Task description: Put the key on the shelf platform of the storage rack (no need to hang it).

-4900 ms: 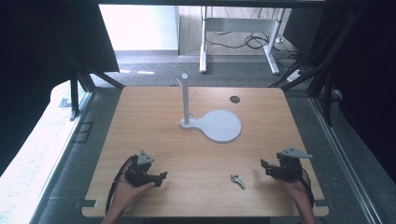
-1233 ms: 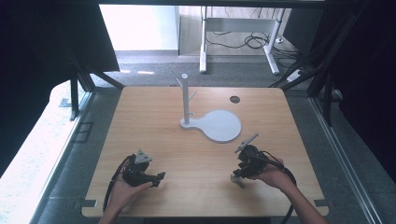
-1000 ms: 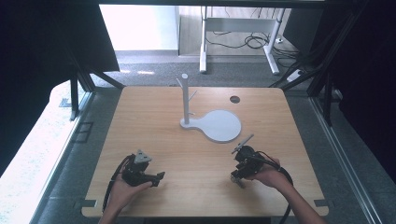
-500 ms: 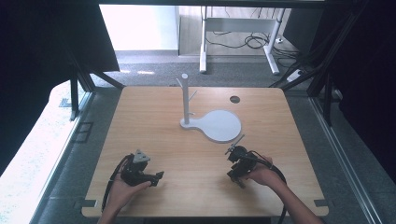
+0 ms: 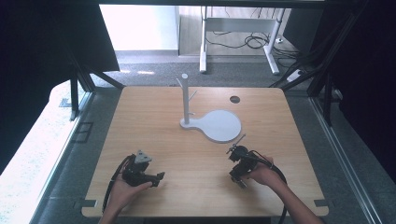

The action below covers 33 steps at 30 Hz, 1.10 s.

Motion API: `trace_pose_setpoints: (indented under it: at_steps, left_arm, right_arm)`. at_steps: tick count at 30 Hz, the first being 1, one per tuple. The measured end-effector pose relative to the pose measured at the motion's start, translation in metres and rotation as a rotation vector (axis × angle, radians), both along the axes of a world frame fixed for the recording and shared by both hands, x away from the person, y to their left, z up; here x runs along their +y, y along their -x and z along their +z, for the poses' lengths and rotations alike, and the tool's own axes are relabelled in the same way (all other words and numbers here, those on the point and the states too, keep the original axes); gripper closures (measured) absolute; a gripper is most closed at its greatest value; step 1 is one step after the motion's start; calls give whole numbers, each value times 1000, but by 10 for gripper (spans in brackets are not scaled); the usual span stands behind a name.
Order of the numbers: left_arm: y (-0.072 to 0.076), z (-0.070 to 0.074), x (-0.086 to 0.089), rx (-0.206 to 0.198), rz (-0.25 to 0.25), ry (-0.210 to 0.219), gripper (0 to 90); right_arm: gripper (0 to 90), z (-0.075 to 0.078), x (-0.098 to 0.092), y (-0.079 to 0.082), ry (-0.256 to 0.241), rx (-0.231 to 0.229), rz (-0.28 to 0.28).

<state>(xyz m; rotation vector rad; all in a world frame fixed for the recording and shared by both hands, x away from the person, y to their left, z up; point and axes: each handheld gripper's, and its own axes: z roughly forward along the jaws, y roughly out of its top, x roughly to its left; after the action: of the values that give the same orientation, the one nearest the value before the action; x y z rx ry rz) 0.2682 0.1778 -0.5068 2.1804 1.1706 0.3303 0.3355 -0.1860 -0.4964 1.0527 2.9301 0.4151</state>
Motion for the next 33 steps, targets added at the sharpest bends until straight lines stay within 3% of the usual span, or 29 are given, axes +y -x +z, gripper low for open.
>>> trace_pose_setpoints:
  at_steps: [6,15,20,30,33]
  left_arm:
    - [0,-1,-1,2,-4,-3,195]
    - [0,-2,-1,5,-2,-3,194]
    - [-1,-2,-1,8,-3,-5,194]
    - [-1,-2,-1,3,-2,0,194]
    - [0,-1,0,2,-1,1,194]
  right_arm:
    - [741,-1,-1,0,1,22,-6]
    - [877,0,-3,2,7,65,5]
    - [890,1,-4,2,21,83,12]
    - [896,22,-12,7,33,57,23]
    - [897,28,-16,8,16,60,36]
